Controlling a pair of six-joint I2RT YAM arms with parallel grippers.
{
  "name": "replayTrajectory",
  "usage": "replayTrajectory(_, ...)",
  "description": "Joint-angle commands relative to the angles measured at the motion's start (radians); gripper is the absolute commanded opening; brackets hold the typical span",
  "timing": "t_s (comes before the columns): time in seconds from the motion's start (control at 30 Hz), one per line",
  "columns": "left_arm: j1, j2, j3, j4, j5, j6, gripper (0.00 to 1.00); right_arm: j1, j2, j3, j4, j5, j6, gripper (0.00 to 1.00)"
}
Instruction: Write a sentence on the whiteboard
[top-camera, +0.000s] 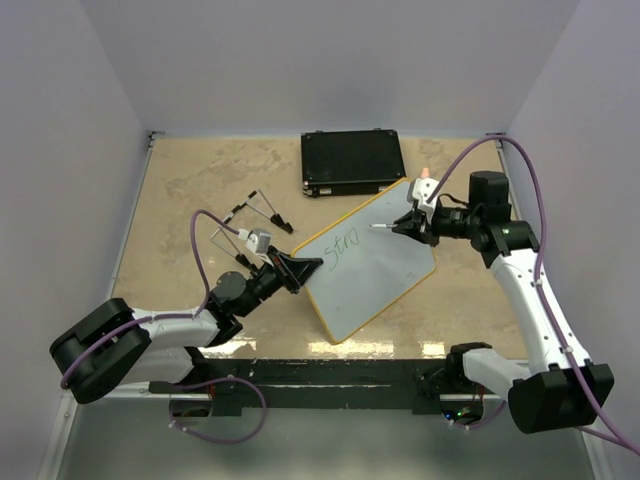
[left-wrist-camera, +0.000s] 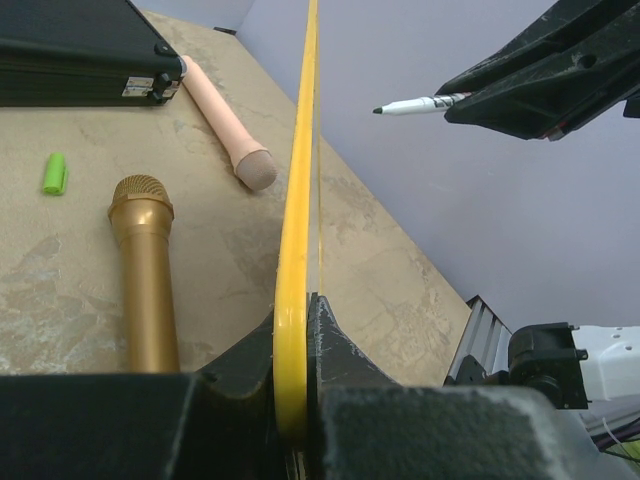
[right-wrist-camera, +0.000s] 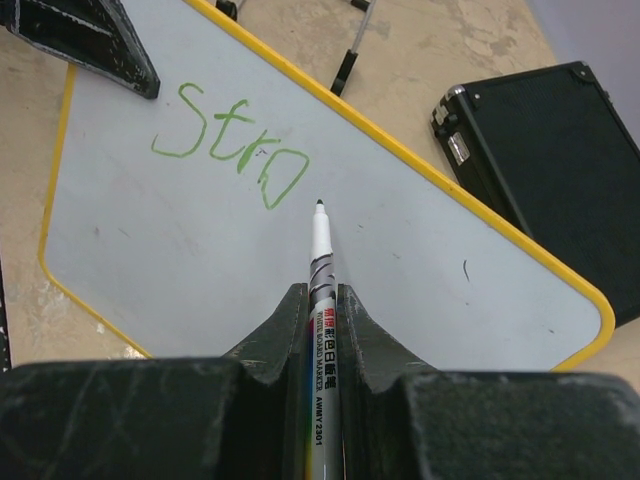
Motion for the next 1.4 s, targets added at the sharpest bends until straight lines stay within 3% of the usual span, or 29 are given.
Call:
replayTrajectory(0.0, -0.002, 0.008, -0.026, -0.051, 0.057, 0.099, 0.0, -0.004, 0.032, 0.031, -0.07, -0.025, -0.115, 0.0)
replayTrajectory(0.3, 0.002, 0.01, -0.029, -0.048, 0.069, 0.1, 0.0, -0.004, 0.135, 0.065, -0.124, -0.074, -0.196, 0.0)
replayTrajectory(1.07, 0.003, 0.034, -0.015, -0.036, 0.094, 0.103, 0.0, 0.041, 0.139, 0.036, 0.091, -0.091, -0.001, 0.0)
replayTrajectory(1.37, 0.002, 0.037, -0.007, -0.042, 0.098, 0.105, 0.0, 0.045, 0.167, 0.028, 0.069, -0.057, -0.024, 0.0)
